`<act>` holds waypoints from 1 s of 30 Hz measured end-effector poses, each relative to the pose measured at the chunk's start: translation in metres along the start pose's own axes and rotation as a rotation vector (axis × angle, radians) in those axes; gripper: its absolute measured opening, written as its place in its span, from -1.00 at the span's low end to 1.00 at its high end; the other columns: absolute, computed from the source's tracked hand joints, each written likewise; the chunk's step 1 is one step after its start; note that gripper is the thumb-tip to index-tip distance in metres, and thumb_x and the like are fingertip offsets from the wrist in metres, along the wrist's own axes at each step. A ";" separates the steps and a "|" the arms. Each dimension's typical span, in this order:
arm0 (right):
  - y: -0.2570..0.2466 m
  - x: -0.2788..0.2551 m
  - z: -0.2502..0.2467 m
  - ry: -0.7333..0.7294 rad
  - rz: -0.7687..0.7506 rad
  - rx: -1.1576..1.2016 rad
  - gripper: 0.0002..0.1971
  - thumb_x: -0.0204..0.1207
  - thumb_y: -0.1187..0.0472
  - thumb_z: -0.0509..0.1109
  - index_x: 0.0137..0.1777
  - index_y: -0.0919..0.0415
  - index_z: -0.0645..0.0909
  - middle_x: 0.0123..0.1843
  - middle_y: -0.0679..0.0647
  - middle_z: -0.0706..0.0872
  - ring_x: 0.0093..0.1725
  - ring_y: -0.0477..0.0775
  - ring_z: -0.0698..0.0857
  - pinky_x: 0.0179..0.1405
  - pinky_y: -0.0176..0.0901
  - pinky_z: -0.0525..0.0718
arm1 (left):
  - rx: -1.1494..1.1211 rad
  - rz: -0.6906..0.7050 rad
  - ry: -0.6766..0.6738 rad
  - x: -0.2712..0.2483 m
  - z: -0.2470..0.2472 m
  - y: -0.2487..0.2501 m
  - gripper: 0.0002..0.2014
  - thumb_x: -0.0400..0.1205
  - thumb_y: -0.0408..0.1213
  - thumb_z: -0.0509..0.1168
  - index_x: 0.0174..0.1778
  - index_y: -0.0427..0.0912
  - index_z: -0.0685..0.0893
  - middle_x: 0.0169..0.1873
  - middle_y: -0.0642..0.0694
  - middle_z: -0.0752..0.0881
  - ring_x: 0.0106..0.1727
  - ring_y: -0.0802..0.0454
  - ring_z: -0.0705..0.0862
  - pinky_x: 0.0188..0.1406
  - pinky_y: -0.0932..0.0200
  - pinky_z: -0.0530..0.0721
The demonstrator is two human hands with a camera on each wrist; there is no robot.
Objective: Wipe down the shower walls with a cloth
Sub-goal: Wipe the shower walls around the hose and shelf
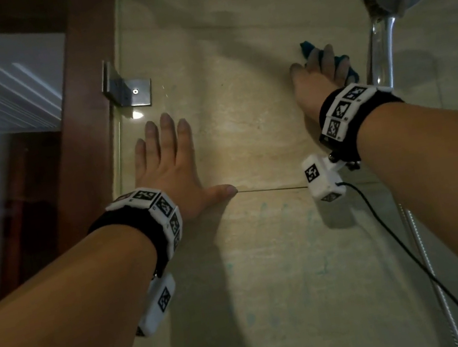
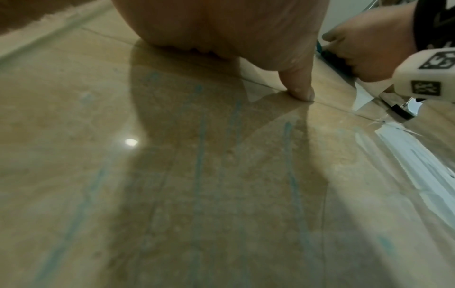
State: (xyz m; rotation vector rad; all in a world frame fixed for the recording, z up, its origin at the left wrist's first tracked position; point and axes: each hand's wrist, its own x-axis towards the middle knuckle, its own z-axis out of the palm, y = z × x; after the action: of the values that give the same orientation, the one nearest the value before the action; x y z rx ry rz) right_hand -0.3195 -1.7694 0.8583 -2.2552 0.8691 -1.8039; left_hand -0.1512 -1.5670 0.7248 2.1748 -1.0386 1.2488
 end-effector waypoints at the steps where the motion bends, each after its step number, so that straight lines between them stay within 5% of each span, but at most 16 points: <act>1: -0.007 0.004 0.000 -0.013 -0.033 0.009 -0.33 0.74 -0.15 -0.10 0.83 -0.07 -0.08 0.86 -0.10 -0.18 0.81 0.23 -0.23 0.76 0.23 -0.24 | 0.003 0.000 0.002 0.000 0.000 0.000 0.45 0.28 0.80 0.08 0.75 -0.07 -0.53 0.72 -0.15 -0.59 0.75 -0.23 -0.55 0.72 -0.23 -0.44; 10: -0.081 0.024 0.004 -0.136 -0.347 -0.068 -0.39 0.79 -0.06 -0.08 0.83 -0.08 -0.02 0.86 -0.12 -0.16 0.82 0.17 -0.26 0.74 0.11 -0.30 | 0.002 -0.012 -0.030 -0.003 -0.001 0.000 0.44 0.32 0.78 0.09 0.72 -0.06 -0.59 0.68 -0.15 -0.65 0.71 -0.20 -0.62 0.72 -0.21 -0.50; 14: -0.091 0.006 0.013 -0.130 -0.510 -0.305 -0.39 0.78 0.10 0.06 0.81 0.07 0.06 0.86 0.02 -0.17 0.80 0.33 -0.24 0.75 0.35 -0.18 | -0.007 -0.008 -0.027 -0.004 -0.001 -0.001 0.44 0.32 0.78 0.10 0.72 -0.06 -0.59 0.68 -0.16 -0.65 0.72 -0.19 -0.61 0.73 -0.21 -0.48; 21: -0.071 -0.094 0.045 -0.221 -0.759 -0.381 -0.31 0.75 -0.06 0.02 0.84 0.00 -0.08 0.86 -0.09 -0.16 0.82 0.17 -0.23 0.75 0.22 -0.22 | -0.114 -0.072 0.031 -0.010 -0.005 0.004 0.55 0.31 0.64 0.37 0.73 -0.22 -0.54 0.74 -0.17 -0.55 0.76 -0.11 -0.53 0.76 -0.09 -0.42; 25: -0.047 -0.151 0.059 -0.382 -0.913 -0.442 -0.19 0.53 -0.17 -0.26 0.84 -0.03 -0.07 0.86 -0.10 -0.14 0.81 0.12 -0.26 0.72 0.17 -0.35 | -0.147 -0.137 0.099 -0.017 -0.007 -0.008 0.29 0.57 0.30 0.38 0.77 -0.30 -0.43 0.77 -0.26 -0.45 0.80 -0.20 -0.42 0.77 -0.07 -0.39; 30: -0.035 -0.141 0.050 -0.418 -1.032 -0.467 -0.12 0.44 -0.20 -0.40 0.83 -0.10 0.01 0.85 -0.16 -0.07 0.83 0.09 -0.17 0.72 0.06 -0.32 | -0.020 -0.095 -0.068 -0.024 -0.019 -0.021 0.39 0.46 0.62 0.20 0.77 -0.29 -0.44 0.76 -0.26 -0.47 0.80 -0.18 -0.42 0.77 -0.07 -0.35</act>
State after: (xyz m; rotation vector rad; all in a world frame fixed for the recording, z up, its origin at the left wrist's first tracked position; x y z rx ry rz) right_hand -0.2773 -1.6818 0.7394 -3.6274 -0.0268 -1.2795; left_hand -0.1531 -1.5314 0.7144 2.2378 -0.9584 1.1244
